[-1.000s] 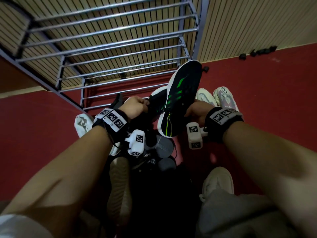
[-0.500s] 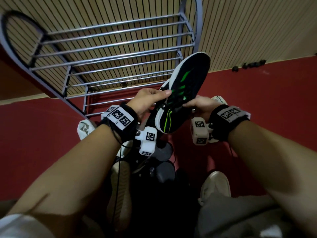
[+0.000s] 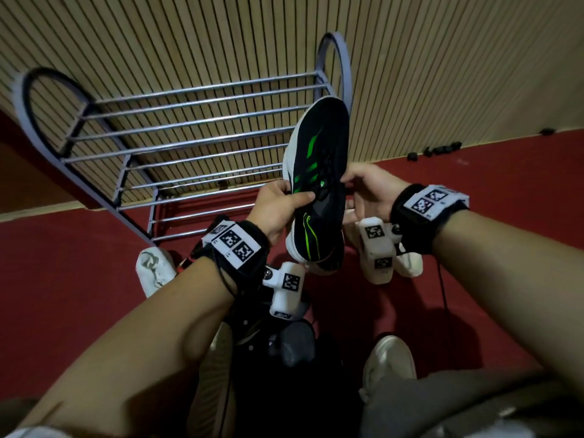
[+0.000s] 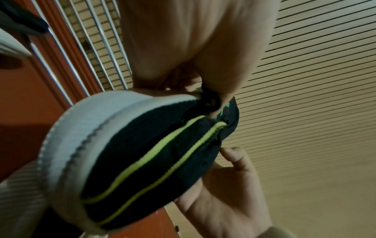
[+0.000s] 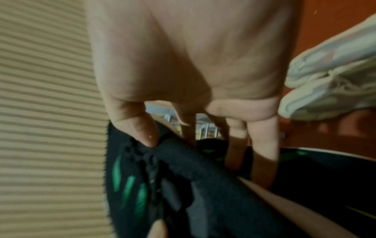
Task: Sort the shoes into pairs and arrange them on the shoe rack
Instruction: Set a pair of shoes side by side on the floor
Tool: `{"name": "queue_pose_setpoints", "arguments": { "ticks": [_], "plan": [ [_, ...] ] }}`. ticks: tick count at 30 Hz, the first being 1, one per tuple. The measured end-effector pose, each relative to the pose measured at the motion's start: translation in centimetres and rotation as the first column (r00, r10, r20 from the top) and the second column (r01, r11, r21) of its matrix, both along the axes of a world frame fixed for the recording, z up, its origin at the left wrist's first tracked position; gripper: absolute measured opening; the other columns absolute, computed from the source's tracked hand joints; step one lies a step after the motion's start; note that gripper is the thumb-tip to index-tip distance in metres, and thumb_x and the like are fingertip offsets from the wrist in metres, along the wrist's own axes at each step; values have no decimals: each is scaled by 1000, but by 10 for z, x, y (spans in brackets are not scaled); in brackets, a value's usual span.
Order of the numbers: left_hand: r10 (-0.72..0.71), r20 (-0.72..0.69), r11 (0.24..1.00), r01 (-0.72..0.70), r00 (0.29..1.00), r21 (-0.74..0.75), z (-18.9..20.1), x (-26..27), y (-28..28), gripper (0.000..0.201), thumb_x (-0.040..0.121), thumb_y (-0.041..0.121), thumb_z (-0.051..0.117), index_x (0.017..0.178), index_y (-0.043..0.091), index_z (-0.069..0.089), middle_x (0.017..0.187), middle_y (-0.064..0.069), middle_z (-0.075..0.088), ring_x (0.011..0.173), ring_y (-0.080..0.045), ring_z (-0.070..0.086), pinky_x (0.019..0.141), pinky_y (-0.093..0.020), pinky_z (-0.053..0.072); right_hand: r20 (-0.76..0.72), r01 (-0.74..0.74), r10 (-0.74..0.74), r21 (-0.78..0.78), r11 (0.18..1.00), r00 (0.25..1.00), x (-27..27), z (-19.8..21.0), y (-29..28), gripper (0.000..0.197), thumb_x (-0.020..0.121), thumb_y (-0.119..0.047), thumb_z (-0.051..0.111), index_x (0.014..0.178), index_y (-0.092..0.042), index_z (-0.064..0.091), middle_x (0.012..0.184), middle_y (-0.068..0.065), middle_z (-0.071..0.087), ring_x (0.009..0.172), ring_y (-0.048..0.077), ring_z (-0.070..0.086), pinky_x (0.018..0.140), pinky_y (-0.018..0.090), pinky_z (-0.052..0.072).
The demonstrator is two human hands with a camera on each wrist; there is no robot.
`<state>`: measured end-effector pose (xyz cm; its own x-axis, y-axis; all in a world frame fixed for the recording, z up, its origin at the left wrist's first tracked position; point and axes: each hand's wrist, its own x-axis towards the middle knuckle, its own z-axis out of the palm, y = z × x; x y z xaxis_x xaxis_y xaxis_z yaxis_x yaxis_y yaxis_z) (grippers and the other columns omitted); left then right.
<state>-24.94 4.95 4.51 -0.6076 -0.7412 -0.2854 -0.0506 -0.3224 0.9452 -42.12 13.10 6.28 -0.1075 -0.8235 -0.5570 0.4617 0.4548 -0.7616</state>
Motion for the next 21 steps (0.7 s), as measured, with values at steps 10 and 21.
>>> {"name": "queue_pose_setpoints", "arguments": {
  "ticks": [10,21],
  "plan": [
    [-81,-71,995,84,994,45,3,-92,34,26,84,-6,65,110,-10,61,101,-22,71,87,-30,71,80,-37,57,-390,57,7,152,987,921,-85,6,44,33,68,-4,52,97,-15,64,89,11,58,74,24,54,63,32,47],
    [-258,-16,943,255,966,213,-57,-191,69,21,93,1,53,109,-11,61,94,-22,70,77,-28,71,66,-32,57,-408,96,58,346,933,911,-168,-112,94,33,86,-17,53,115,-3,60,105,25,66,79,32,61,77,54,56]
  ]
}}
